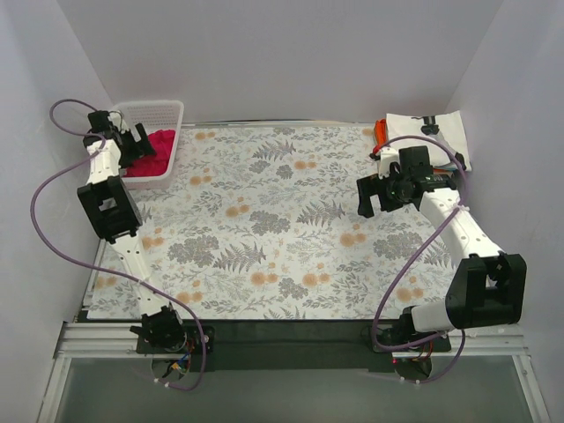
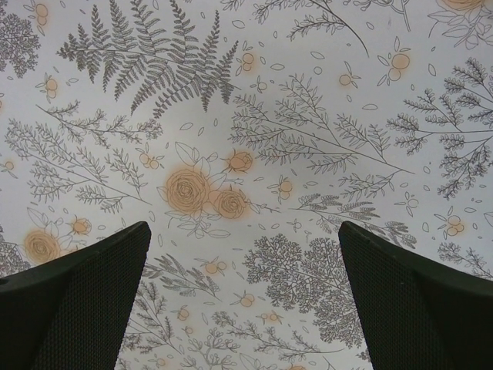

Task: Fold and stack the t-shirts
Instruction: Grab the tshirt from the pile

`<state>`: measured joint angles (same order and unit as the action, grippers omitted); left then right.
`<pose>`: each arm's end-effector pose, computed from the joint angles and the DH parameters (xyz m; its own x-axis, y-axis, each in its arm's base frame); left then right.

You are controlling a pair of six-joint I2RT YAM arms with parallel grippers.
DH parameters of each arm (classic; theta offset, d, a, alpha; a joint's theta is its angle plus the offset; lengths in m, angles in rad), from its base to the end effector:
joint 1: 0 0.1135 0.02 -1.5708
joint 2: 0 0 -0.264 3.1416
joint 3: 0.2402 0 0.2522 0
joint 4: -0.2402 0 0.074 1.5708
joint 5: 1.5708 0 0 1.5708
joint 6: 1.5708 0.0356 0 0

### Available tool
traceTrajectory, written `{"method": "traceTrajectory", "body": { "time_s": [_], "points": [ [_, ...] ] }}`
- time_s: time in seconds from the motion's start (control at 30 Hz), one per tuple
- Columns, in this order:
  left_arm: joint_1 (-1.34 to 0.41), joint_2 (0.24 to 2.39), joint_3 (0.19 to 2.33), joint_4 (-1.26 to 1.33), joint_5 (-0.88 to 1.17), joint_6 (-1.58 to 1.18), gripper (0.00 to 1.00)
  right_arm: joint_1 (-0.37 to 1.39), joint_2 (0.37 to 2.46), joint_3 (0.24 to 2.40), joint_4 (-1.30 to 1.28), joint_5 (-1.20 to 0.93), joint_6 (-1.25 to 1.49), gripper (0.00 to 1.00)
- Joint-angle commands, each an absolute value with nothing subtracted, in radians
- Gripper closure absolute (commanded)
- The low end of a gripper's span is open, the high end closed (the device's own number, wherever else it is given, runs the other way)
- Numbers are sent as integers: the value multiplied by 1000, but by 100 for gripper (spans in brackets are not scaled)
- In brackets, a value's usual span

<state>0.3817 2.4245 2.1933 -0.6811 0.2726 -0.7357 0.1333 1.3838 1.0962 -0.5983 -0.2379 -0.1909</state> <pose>0.5023 0.1913 0.2036 -0.4060 -0.8594 -0.3108 -0.6452 0.5104 -0.5685 0.2878 0.0471 0.2768 -0.7011 -0.2801 -0.6557 -0.4175 0.9067 0.0592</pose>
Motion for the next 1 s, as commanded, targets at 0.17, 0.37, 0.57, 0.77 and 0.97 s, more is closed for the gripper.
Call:
{"method": "traceTrajectory", "body": {
  "time_s": [0.17,0.37,0.57,0.77,0.97],
  "points": [
    [350,2450,2187,-603,290,-699,24,132,1413,1144,-615,-239,-207,2],
    [350,2473,2295,-604,270,-732,82,132,1424,1161,-630,-238,-210,2],
    [351,2300,2327,-542,354,-791,100,132,1416,1186,-649,-255,-219,2],
    [334,2099,2373,-502,566,-897,100,129,1391,1230,-673,-267,-221,2],
    [189,1889,2289,-505,621,-922,100,106,1379,1275,-692,-290,-215,2]
  ]
}}
